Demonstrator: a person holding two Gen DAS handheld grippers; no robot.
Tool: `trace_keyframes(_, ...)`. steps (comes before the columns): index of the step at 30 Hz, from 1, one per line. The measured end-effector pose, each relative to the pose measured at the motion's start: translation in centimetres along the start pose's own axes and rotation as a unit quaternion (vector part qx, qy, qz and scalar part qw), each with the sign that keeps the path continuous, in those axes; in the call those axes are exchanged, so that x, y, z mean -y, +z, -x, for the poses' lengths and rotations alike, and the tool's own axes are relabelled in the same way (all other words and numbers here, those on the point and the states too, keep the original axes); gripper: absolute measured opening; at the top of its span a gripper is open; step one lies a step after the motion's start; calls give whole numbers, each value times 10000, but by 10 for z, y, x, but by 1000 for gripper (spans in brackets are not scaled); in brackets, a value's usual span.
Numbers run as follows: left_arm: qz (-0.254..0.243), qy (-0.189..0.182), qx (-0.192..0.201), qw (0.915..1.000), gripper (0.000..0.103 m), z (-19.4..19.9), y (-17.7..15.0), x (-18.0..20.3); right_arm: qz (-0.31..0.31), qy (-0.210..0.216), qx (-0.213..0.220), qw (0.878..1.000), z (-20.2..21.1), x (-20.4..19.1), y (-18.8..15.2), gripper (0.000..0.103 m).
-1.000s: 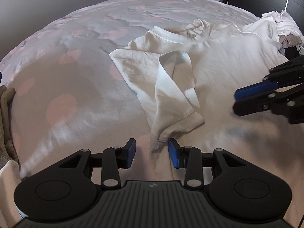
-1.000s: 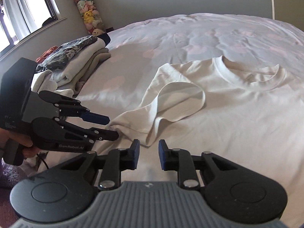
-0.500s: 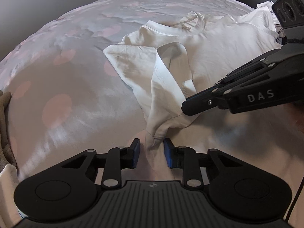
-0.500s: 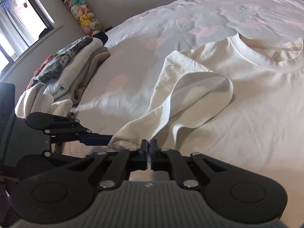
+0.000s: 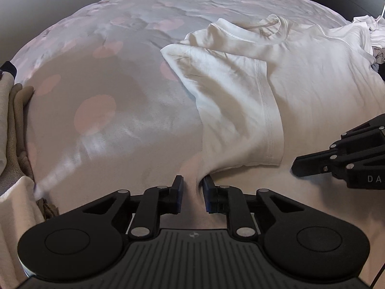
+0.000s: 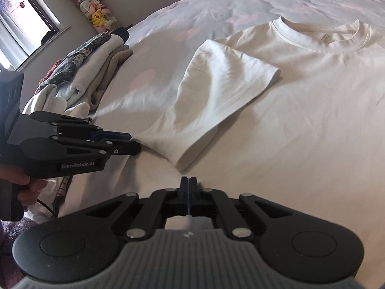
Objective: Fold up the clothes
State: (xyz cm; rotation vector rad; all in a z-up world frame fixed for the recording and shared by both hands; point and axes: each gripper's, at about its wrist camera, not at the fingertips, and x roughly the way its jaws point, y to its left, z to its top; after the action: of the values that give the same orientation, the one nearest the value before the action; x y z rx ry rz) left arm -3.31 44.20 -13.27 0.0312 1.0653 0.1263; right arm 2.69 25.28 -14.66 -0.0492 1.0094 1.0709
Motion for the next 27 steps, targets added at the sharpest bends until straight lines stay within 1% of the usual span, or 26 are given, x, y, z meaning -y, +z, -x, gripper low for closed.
trace_keyframes(2,-53,60,-12,10000,18,9,-1,-3,121,-80,83,9999,10,-1,1,4)
trace_keyframes(5,45,-24,80,10000,19,20,4,-9,139,-160,177,9996,25,5,5,5)
trace_keyframes(8,217,-107,252,9994,19,27,15,-12,244,-381,341,9984,42,14,7,5)
trace_keyframes(10,283,-152,349,9989,19,26,23,-9,233,-605,417,9970,56,28,7,5)
trace_keyframes(13,379,-266,450,9979,19,17,35,-2,163,-977,504,9938,78,56,7,5)
trace_keyframes(16,488,-364,499,9969,19,2,48,7,71,-1495,600,9869,108,96,9,5)
trace_keyframes(21,671,-279,482,9962,19,-29,74,16,-67,-2465,896,9650,171,168,24,6)
trace_keyframes(22,723,-278,466,9959,19,-33,79,16,-137,-2630,997,9595,185,182,28,13)
trace_keyframes(23,776,-276,450,9956,19,-38,84,16,-224,-2770,1106,9542,198,194,32,27)
trace_keyframes(24,815,-282,434,9953,19,-42,89,16,-322,-2867,1220,9497,209,206,37,33)
trace_keyframes(25,819,-286,422,9953,19,-45,93,16,-420,-2961,1333,9449,220,218,42,35)
trace_keyframes(27,775,-252,408,9958,19,-49,98,18,-672,-3078,1561,9361,238,241,53,35)
